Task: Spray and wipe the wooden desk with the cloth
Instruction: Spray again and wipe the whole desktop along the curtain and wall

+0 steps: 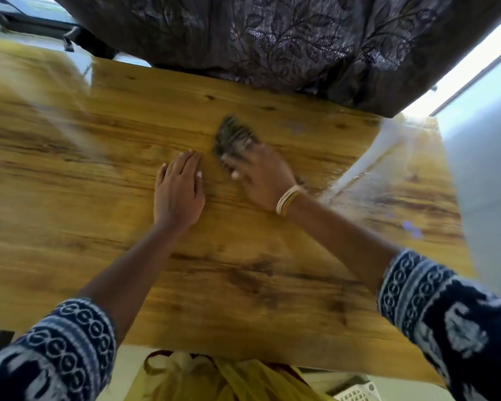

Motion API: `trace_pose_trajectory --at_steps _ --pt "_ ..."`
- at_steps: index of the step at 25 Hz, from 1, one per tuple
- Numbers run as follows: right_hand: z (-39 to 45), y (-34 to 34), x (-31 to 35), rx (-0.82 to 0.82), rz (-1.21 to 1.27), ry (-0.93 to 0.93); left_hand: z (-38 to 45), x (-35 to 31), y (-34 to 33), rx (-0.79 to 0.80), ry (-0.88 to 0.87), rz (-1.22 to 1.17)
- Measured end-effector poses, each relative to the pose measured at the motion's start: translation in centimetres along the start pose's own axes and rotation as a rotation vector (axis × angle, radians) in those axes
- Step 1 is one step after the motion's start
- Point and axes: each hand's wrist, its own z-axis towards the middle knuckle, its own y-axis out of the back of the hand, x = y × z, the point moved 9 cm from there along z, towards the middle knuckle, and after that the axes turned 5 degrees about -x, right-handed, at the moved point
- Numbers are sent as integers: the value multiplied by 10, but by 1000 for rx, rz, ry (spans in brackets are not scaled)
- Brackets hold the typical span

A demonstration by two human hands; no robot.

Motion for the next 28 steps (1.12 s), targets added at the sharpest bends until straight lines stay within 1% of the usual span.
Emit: trace_pose_trajectory --at_steps 1,2,4,7,9,11,13,16,18,19,20,21,22,23,25,26,27,28 --pt "-16 -1 34 34 6 83 0 0 -1 7 9 7" --pt "-28 -4 56 67 38 106 0 0 -2 12 15 13" --pt "-20 -8 62 82 114 32 1 2 -2 13 38 11" --pt "40 -17 32 93 67 -134 2 1 -2 8 47 15" --pt "79 -25 -10 132 76 -324 1 2 -3 16 33 25" --pt "87 -24 -71 123 67 -533 0 4 -3 16 26 26" --pt "51 -12 -145 78 7 -715 -1 4 -4 29 22 24" --pt "-59 20 -229 -72 -39 -985 0 3 -4 29 32 24" --pt "-117 32 -250 -96 -72 -1201 -1 2 -5 27 35 24" --pt "-129 31 -252 -82 -74 -1336 -1 2 -4 20 36 23" --pt "-130 28 -247 -69 -75 -1475 -1 2 -4 15 38 20" --pt "-118 28 -231 -44 -80 -1548 -2 2 -4 17 41 17" --pt "-92 27 -210 -31 -130 -1498 -2 2 -4 21 42 17" --pt "-54 20 -182 -12 -156 -1335 -2 1 -4 25 36 18" --pt "33 -3 -107 7 -88 -853 0 2 -4 25 33 16" --pt "64 -16 -61 50 -27 -596 0 3 -3 25 36 14" --pt "82 -25 -20 102 35 -365 -1 3 -3 25 40 12" --pt "90 -26 1 128 82 -186 -1 2 -2 27 37 10"
